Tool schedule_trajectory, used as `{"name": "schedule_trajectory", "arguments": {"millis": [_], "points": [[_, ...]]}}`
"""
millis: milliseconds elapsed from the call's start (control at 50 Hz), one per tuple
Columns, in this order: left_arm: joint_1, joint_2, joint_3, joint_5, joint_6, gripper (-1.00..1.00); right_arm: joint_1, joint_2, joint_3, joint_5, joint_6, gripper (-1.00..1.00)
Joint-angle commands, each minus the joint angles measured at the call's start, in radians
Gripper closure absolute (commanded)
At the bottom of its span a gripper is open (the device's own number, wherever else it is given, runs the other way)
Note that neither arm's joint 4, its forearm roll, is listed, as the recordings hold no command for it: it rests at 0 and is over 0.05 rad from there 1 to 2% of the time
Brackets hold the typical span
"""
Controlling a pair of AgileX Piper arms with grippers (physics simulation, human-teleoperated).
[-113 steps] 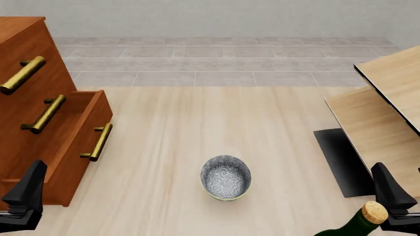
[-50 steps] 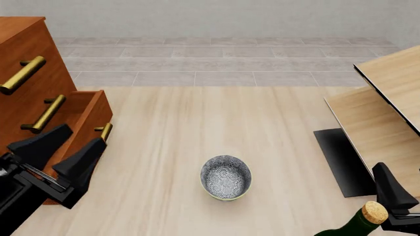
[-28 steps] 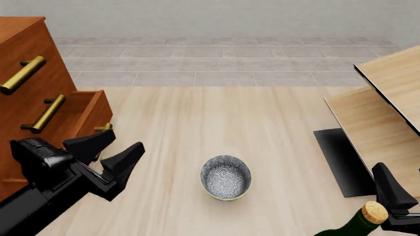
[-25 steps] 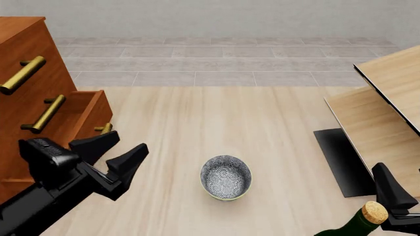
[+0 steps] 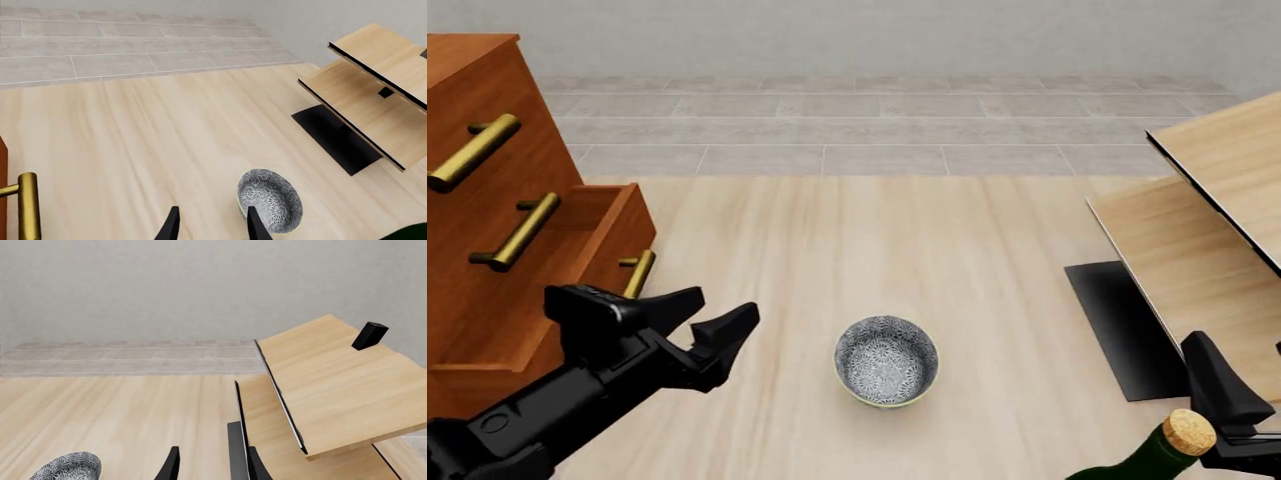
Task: Close the bottom drawer of the cabinet.
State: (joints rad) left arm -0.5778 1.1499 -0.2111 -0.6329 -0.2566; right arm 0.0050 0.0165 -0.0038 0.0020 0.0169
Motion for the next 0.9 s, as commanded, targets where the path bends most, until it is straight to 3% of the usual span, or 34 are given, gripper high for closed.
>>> {"name": "schedule_trajectory", "arguments": {"millis": [20, 400, 900], "points": [[0.021, 0.127, 0.018, -0.098, -0.027, -1.00, 0.003, 0.006, 0.002, -0.005, 0.003, -1.00], [0.078, 0.312, 0.046, -0.252, -0.036, -1.00, -0.002, 0.003, -0.001, 0.000, 0.009, -1.00], [0.193, 0.364, 0.105, -0.335, 0.022, -1.00, -0.004, -0.005, 0.000, 0.005, 0.009, -1.00]]}}
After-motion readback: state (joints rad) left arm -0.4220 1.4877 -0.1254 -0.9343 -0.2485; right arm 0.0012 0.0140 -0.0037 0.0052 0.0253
